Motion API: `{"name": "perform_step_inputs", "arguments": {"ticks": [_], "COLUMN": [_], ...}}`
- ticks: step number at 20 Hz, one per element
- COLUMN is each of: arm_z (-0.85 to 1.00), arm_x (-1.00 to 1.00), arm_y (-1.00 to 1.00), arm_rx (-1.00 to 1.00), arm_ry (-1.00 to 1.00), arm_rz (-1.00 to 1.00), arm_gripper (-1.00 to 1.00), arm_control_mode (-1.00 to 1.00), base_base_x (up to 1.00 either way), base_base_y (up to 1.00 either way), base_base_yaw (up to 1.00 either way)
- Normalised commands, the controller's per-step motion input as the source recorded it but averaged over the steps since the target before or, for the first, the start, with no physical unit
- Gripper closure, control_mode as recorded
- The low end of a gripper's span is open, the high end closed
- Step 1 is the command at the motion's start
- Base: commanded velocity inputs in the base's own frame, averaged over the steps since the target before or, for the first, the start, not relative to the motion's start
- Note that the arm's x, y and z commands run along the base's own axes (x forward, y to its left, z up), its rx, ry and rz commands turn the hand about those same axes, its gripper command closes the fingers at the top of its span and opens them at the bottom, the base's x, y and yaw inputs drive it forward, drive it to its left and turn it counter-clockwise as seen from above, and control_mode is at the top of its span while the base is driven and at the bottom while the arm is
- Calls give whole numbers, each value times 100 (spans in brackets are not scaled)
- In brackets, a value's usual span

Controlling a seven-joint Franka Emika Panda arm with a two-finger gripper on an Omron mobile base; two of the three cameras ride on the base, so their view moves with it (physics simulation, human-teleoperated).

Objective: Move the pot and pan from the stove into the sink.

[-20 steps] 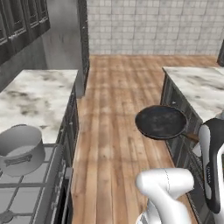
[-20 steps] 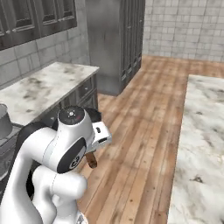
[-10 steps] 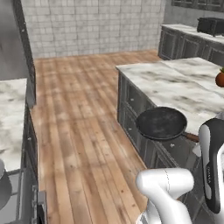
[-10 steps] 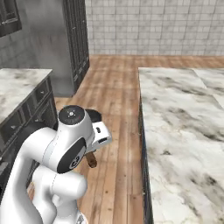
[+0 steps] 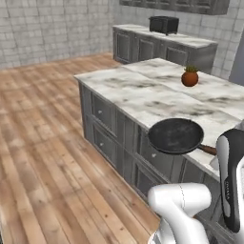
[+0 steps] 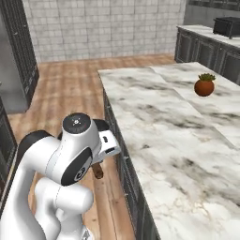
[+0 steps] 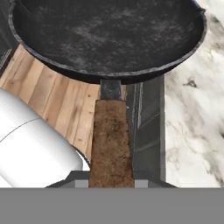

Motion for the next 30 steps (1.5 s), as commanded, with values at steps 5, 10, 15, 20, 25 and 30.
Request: {"name": "perform_step_inputs", "arguments": {"ticks": [5,10,15,20,25,30], "arm_z": [0,0,0,0,0,0], "arm_x": [0,0,0,0,0,0], "arm_y": [0,0,0,0,0,0], "arm_rx": [0,0,0,0,0,0], "arm_ry": [0,0,0,0,0,0], "arm_rz": [0,0,0,0,0,0], "arm_gripper": [100,100,100,100,100,100], "arm_control_mode": [100,100,100,100,100,100], "base_base_x": [0,0,0,0,0,0], "base_base_y": [-2,-2,0,0,-1,-1], "base_base_yaw": [-50,-50,-50,-50,-50,-50]}}
